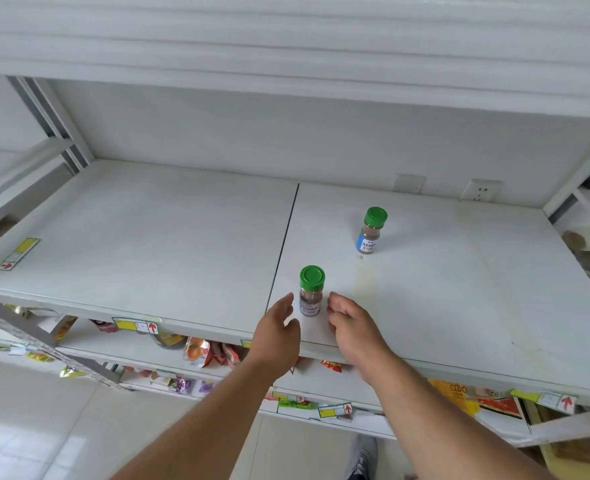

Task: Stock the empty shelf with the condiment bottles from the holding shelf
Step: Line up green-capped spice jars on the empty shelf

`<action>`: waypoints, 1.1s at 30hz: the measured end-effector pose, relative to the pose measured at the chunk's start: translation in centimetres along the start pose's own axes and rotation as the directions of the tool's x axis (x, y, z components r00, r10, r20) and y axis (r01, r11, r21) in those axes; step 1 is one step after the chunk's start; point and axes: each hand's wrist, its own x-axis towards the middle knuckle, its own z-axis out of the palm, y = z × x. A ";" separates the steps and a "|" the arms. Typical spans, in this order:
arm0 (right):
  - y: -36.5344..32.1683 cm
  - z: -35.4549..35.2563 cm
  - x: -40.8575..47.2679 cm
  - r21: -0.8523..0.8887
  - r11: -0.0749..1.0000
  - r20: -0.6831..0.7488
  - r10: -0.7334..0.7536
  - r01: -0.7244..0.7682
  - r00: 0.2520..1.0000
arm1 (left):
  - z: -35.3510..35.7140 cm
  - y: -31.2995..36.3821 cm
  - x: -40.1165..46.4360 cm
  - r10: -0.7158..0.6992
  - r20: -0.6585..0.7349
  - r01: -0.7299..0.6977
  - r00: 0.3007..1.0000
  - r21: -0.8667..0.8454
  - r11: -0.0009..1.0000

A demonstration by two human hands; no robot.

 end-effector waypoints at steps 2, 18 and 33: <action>-0.3 0.3 0.1 -0.018 1.000 0.012 -0.002 0.003 1.000 | 0.2 0.3 0.6 -0.010 0.037 0.010 0.999 0.003 1.000; 0.6 -1.6 -0.4 0.046 0.997 -0.025 -0.068 0.069 0.997 | 3.1 1.0 1.1 0.056 0.172 -0.062 0.984 0.031 0.998; 2.4 -4.8 -0.4 0.089 0.994 -0.100 -0.057 0.066 0.993 | 6.0 2.3 0.8 0.097 0.260 -0.105 0.961 0.019 0.994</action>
